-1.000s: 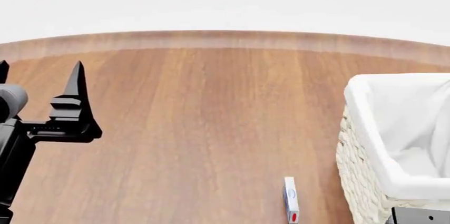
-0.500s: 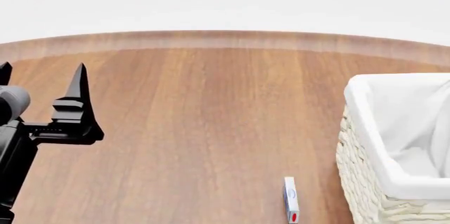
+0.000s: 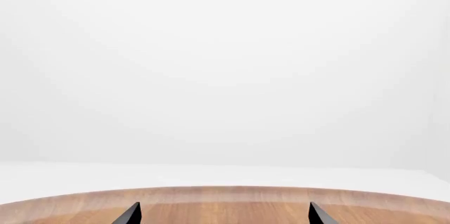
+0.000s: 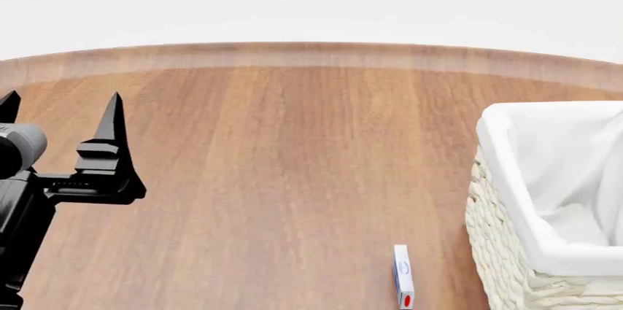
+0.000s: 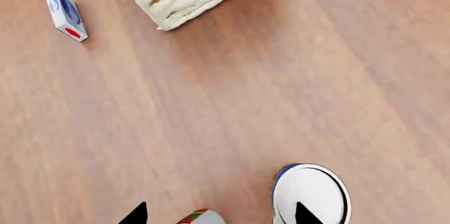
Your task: Pick up the alphabet soup and the cream cheese box, and put them in the basket.
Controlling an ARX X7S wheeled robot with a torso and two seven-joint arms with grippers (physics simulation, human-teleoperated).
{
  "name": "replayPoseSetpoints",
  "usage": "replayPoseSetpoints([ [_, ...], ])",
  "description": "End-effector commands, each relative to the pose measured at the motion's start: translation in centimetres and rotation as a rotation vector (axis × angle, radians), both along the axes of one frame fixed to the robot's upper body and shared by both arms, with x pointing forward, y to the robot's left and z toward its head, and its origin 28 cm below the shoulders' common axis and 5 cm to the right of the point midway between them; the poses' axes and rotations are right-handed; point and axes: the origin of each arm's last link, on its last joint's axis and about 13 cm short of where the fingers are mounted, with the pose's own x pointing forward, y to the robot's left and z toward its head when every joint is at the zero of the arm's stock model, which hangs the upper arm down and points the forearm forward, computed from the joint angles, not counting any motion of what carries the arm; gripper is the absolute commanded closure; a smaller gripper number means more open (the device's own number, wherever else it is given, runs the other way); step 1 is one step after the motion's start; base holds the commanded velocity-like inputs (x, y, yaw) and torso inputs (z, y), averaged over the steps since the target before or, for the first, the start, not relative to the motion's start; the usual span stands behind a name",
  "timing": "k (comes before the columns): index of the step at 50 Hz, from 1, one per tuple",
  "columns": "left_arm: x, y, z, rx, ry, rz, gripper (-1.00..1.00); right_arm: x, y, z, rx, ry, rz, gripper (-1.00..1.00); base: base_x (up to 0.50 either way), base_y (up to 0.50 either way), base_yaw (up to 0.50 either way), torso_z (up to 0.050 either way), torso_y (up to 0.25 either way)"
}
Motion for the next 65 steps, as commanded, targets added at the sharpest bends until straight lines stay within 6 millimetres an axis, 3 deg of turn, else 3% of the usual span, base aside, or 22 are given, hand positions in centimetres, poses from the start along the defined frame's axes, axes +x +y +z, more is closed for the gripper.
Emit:
replayPoseSetpoints([
  [1,0.1,0.0,0.0,0.0,0.001,0.001,-1.0,-1.6,-1.8,0.0,-0.023,-0.004,-0.135,-1.0,0.0,0.0,0.0,0.0,0.0],
  [18,0.1,-0.1,-0.4,0.005,0.007,-0.003,-1.0,-3.1,-3.6,0.1,-0.061,0.006,-0.267,-1.0,0.0,0.0,0.0,0.0,0.0],
  [37,0.2,-0.2,-0.8,0.007,0.015,-0.003,-1.0,-2.0,-3.3,-0.5,-0.049,0.016,-0.225,-1.0,0.0,0.0,0.0,0.0,0.0],
  [65,0.2,-0.2,-1.1,0.01,0.021,-0.007,-1.0,-1.0,-3.5,-4.1,0.006,0.052,-0.206,-1.0,0.0,0.0,0.0,0.0,0.0],
])
